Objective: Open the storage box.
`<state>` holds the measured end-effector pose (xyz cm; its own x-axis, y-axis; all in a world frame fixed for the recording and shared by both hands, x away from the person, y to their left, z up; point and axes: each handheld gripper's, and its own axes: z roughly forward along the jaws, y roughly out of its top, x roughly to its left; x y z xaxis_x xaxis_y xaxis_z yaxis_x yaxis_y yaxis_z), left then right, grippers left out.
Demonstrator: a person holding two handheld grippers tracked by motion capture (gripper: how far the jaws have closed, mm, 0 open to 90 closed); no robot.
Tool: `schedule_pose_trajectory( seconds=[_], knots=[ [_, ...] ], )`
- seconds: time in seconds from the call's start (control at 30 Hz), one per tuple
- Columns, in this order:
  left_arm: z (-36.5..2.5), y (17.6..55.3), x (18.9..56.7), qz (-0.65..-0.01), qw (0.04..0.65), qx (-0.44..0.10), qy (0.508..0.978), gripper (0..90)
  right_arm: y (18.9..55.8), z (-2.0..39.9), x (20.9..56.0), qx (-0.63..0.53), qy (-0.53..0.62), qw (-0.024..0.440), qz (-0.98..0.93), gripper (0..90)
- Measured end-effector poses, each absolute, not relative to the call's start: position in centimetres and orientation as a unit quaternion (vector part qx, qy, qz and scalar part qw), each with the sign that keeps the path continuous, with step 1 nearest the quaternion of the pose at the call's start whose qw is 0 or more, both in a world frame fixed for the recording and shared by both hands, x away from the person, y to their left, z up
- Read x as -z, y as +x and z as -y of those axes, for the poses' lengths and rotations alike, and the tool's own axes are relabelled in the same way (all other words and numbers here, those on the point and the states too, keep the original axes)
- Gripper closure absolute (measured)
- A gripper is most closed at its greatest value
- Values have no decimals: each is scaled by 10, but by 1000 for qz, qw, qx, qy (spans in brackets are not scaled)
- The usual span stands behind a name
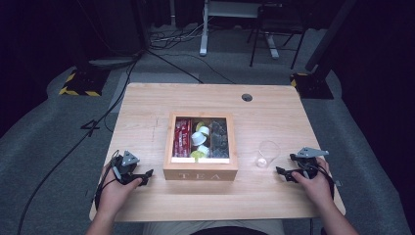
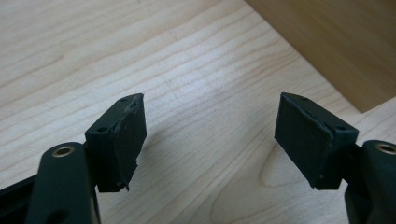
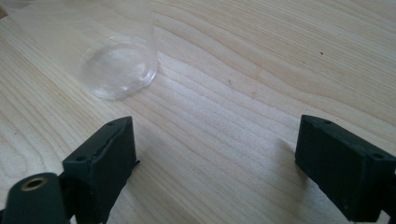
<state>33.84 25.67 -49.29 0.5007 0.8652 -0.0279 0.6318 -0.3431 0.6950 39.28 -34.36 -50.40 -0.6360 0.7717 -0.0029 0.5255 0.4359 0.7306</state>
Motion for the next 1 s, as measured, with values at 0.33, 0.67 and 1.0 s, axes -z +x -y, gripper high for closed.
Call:
schedule_pose_trajectory(
  seconds=[0.33, 0.67, 1.0],
  knots=[
    [-261, 332, 473, -472, 339, -163, 797, 264, 393, 344, 504, -360, 391, 171, -830, 124],
    [-259, 329, 461, -454, 352, -166, 802, 257, 393, 344, 504, -360, 391, 171, -830, 125],
    [-252, 322, 443, -428, 380, -145, 807, 305, 393, 344, 504, -360, 391, 171, -829, 125]
  ],
)
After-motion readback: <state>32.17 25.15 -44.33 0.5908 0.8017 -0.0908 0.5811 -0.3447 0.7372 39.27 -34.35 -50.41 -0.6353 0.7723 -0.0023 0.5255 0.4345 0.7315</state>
